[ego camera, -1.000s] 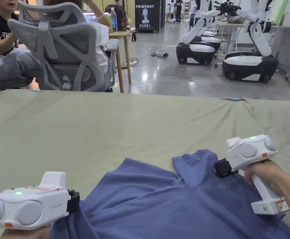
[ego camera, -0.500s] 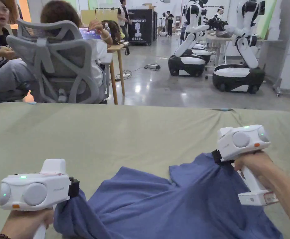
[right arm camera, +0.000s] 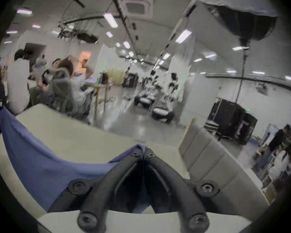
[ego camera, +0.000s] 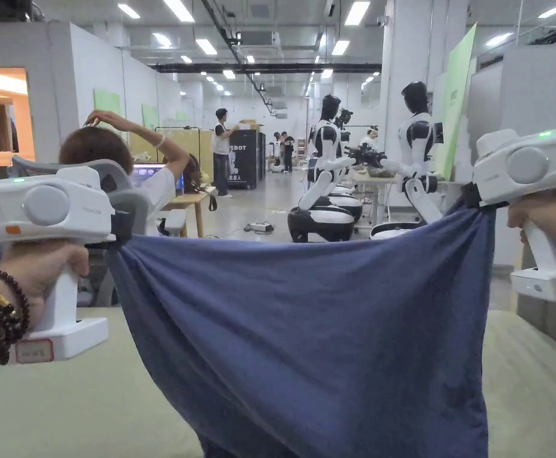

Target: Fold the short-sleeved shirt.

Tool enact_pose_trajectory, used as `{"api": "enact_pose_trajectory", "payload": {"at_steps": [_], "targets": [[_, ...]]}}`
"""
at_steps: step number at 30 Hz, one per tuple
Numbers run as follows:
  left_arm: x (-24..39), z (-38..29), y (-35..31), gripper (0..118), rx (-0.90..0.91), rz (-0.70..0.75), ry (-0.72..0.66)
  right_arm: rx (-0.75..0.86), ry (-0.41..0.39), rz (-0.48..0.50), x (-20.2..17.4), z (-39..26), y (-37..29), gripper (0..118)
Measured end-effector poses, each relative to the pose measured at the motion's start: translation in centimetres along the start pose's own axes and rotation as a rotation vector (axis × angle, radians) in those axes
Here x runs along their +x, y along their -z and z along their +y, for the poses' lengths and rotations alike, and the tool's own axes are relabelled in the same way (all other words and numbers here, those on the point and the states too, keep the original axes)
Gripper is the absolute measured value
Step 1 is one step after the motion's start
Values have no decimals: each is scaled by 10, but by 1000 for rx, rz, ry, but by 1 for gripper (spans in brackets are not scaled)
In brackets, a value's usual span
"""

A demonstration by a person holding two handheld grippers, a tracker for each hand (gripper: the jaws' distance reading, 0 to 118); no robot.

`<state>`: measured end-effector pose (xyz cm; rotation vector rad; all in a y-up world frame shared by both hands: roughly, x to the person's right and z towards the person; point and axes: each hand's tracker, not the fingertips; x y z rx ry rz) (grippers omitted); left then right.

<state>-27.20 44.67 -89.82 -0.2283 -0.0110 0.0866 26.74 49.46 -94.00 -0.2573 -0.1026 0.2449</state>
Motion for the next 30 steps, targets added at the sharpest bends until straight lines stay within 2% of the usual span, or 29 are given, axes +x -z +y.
{"api": "enact_pose_trajectory", "payload": {"at_steps": [4,9,12,15,19,24,30], "targets": [[13,57,17,1,98,6,71,80,76,-31,30,48,6,0],[22,105,21,1,169,3,65,154,94,-95,39,87,2,0],[22,118,22,1,208,22,67,221,179,-94,43,99,-5,0],[17,118,24,1,218,35,49,224,167,-81,41,104,-7,0],[9,109,33,1,200,23,7,220,106,-100,30,90,1,0],[7,65,57,1,121,16,50,149,134,-70,19,37,23,0],[-5,1,71,1,9,-3,25,20,149,-22,4,-28,49,0]]}}
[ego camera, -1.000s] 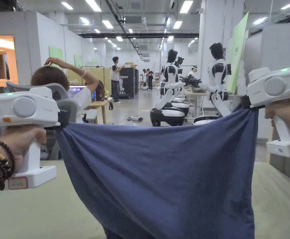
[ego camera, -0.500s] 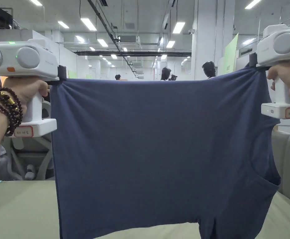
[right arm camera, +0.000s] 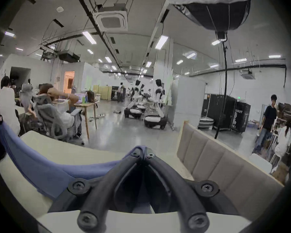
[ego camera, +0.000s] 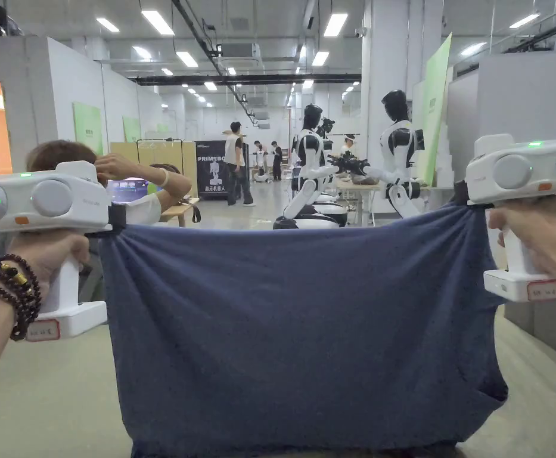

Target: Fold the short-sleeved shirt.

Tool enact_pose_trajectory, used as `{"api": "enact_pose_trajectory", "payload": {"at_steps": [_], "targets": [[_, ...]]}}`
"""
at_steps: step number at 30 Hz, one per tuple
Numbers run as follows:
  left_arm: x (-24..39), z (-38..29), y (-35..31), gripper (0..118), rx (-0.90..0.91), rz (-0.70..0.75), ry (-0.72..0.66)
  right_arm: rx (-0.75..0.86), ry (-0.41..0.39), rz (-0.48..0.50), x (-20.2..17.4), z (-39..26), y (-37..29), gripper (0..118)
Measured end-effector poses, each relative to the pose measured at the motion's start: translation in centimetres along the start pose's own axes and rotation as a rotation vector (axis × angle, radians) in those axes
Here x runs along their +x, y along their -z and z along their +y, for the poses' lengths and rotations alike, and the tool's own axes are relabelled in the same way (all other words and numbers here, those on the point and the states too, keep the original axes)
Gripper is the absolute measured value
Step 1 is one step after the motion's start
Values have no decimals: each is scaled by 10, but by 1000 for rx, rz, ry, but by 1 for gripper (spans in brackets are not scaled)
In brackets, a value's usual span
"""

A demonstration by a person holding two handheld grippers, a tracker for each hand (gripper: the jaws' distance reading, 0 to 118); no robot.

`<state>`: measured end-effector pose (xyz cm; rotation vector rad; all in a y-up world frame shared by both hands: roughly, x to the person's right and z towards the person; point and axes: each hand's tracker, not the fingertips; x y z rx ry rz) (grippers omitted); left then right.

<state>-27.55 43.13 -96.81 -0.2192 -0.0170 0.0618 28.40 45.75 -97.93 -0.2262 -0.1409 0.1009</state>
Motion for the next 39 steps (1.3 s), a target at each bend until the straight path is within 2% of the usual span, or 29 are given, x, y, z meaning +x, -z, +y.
{"api": "enact_pose_trajectory", "payload": {"at_steps": [6,13,18,22,27,31,39], "targets": [[-13,-45,-52,1,28,-54,-8,0,10,40,6,-50,-50,0],[-19,-152,-142,1,-59,-84,12,-119,-58,105,9,-171,-156,0],[-21,-232,-213,1,-111,-107,50,-221,-78,139,21,-261,-214,0],[-21,-293,-255,1,-167,-97,63,-310,-22,162,25,-324,-256,0],[-22,-360,-272,1,-314,-67,84,-431,-48,189,15,-385,-268,0],[-31,-399,-273,1,-401,-40,28,-516,-73,171,7,-417,-268,0],[-32,-424,-272,1,-451,-17,13,-645,-106,180,6,-454,-254,1]]}}
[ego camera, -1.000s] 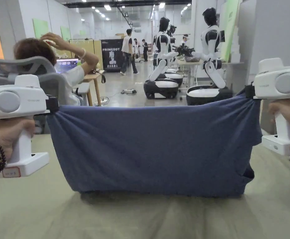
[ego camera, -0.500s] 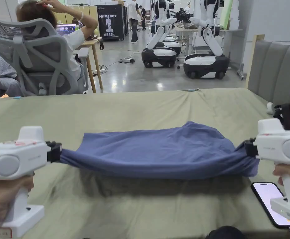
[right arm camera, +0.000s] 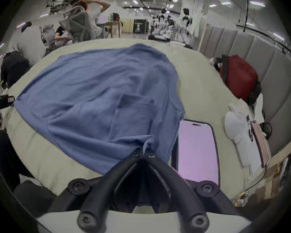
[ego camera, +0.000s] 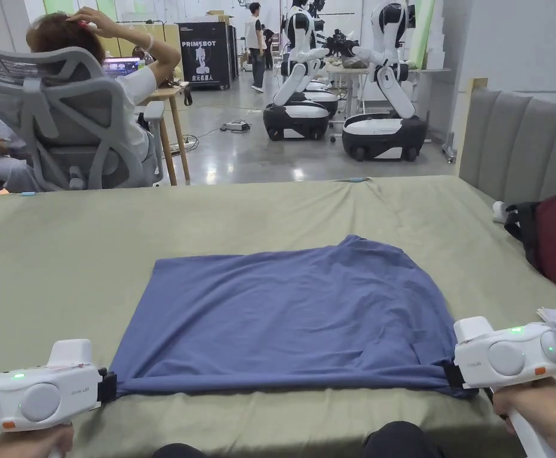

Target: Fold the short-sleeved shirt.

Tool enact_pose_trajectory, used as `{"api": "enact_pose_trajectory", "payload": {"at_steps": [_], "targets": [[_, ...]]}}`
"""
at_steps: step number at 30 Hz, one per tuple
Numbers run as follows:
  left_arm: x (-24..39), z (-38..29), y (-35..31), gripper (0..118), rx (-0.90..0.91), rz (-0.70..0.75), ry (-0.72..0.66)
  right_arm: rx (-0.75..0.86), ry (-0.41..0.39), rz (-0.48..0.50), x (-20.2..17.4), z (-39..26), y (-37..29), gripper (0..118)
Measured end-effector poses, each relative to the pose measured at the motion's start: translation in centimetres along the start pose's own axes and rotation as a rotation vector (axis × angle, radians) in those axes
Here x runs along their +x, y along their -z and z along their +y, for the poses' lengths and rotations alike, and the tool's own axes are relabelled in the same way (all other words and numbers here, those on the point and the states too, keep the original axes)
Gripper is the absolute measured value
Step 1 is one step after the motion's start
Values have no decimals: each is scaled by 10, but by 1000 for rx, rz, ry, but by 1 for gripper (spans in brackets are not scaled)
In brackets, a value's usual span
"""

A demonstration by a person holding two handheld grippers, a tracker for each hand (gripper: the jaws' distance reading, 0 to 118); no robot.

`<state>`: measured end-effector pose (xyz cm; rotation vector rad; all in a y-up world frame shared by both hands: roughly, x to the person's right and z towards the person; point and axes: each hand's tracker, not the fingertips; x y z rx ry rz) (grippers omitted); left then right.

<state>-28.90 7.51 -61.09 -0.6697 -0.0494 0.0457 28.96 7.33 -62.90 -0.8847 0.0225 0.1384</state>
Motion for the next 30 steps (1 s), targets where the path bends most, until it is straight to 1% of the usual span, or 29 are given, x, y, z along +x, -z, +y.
{"api": "enact_pose_trajectory", "payload": {"at_steps": [1,2,3,4,5,6,7,8,9,10,11,12,13,14,15,17,20,21,22,23,24,25,26,27,30], "targets": [[0,1,-1,2,-5,0,-10,10,1,-2,0,0,-1,1],[0,2,-1,8,-2,1,-14,16,10,0,1,3,-5,4],[0,6,-3,33,0,5,-16,30,30,-8,-1,4,-13,17],[-1,11,-5,66,-4,8,-15,66,49,-32,1,7,-20,39],[-1,16,-7,99,-8,8,-14,108,60,-29,3,10,-27,75],[-2,19,-10,118,7,2,-16,139,71,-13,5,13,-32,117],[-1,25,-20,111,93,0,-11,190,88,10,5,17,-43,116],[0,32,-24,110,105,-18,-41,215,109,32,4,25,-48,110],[-1,38,-27,114,109,-10,-54,230,136,45,4,31,-55,110],[0,45,-32,110,115,3,-62,237,150,45,2,38,-61,109],[2,49,-36,97,127,3,-72,242,151,39,2,39,-62,105],[3,54,-41,60,156,-1,-71,259,147,33,-2,43,-67,83],[3,57,-42,22,176,7,-63,281,138,16,-7,46,-72,55],[5,59,-43,0,181,20,-52,292,125,-5,-12,49,-74,18],[7,61,-45,0,177,33,-42,293,110,-20,-10,47,-72,0],[6,62,-47,0,181,20,-42,288,105,-32,-14,49,-74,0],[6,62,-51,0,185,16,-41,267,112,10,-13,48,-72,0],[3,60,-47,16,183,21,-40,268,111,11,-15,49,-73,0],[1,58,-46,44,176,32,-43,267,108,10,-18,49,-73,0],[-2,57,-44,75,159,33,-48,264,107,7,-14,50,-66,0],[-5,55,-42,104,105,15,-47,261,104,6,-14,51,-65,0],[-7,49,-35,109,55,19,-51,257,105,8,-15,52,-64,0],[-9,44,-32,106,33,27,-45,253,106,12,-15,52,-64,0],[-10,39,-31,98,44,32,-40,250,108,17,-13,50,-63,0],[-14,23,-21,95,13,48,-34,241,107,18,-15,50,-61,0]]}}
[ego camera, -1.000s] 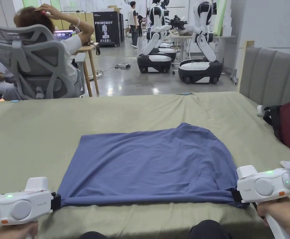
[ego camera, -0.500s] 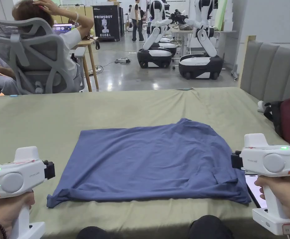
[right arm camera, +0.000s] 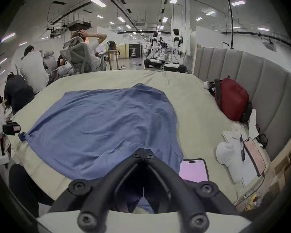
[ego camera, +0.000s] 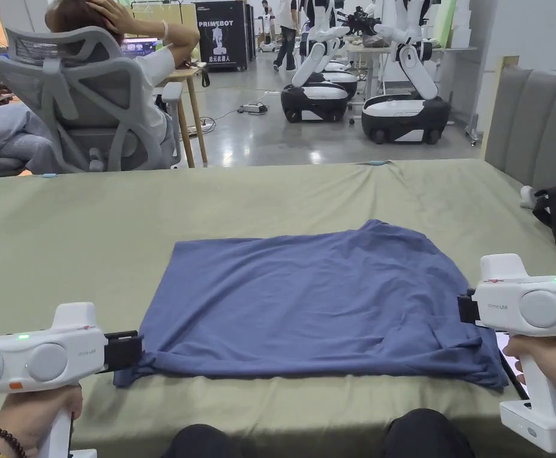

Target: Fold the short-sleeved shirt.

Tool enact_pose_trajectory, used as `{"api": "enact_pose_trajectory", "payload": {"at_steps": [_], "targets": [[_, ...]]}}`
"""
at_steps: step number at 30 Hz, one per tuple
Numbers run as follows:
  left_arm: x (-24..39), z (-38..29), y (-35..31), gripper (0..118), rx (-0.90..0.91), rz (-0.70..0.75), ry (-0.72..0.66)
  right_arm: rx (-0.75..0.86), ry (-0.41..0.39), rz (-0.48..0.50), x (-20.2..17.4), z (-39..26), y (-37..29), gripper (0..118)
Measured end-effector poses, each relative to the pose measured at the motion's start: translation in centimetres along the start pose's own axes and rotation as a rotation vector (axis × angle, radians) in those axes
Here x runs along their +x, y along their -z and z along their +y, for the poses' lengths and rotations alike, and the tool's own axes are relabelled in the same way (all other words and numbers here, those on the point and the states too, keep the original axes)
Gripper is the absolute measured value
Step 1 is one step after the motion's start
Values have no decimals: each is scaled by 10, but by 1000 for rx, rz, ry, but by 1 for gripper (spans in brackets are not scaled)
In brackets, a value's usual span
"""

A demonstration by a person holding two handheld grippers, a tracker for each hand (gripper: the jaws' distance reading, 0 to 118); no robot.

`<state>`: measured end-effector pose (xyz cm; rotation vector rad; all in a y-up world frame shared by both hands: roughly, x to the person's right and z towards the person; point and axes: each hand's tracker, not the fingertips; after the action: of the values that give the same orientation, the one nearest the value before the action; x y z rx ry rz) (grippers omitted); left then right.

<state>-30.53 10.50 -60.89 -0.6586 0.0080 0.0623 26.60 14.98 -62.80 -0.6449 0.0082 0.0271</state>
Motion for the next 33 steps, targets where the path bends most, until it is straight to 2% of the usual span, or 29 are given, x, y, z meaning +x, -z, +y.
{"api": "enact_pose_trajectory", "payload": {"at_steps": [3,5,7,8,10,11,12,13,17,18,19,20,21,22,23,26,27,30,32,33], "targets": [[-2,-12,7,95,-33,-19,-19,-12,-6,2,-1,-3,2,0],[0,-17,10,87,-49,-37,-10,-21,-12,-3,-1,-4,5,0],[6,-20,14,51,-62,-26,25,-29,-17,-8,-2,-5,7,0],[7,-22,15,41,-66,-27,39,-32,-17,-8,-1,-5,8,0],[11,-24,17,37,-59,-27,48,-39,-15,-7,0,-7,10,0],[11,-23,19,31,-57,-27,49,-40,-14,-8,1,-7,10,0],[10,-23,19,9,-53,-39,46,-42,-13,-9,2,-7,10,0],[10,-21,18,4,-46,-67,32,-46,-14,-10,2,-8,9,0],[18,-14,13,4,-28,-49,47,-46,-12,-14,7,-10,5,0],[20,-13,12,4,-24,-45,58,-46,-14,-13,9,-12,5,5],[21,-12,12,4,-20,-42,62,-44,-21,-12,10,-13,4,23],[21,-11,12,4,-15,-42,61,-43,-33,-15,11,-15,4,57],[20,-10,11,4,-12,-44,59,-48,-45,-20,12,-19,8,98],[20,-9,10,4,-8,-48,54,-61,-54,-25,14,-23,10,112],[20,-9,9,4,-4,-50,52,-77,-55,-36,16,-28,12,112],[19,-8,9,4,-2,-53,54,-99,-55,-40,23,-43,15,94],[20,-9,8,4,-2,-54,57,-122,-57,-42,26,-48,16,84],[21,-10,9,4,-5,-49,67,-174,-75,-30,30,-60,20,74],[22,-10,8,4,-7,-49,67,-194,-82,-3,31,-66,21,45],[22,-10,8,4,-7,-49,64,-207,-76,14,31,-69,23,24]]}}
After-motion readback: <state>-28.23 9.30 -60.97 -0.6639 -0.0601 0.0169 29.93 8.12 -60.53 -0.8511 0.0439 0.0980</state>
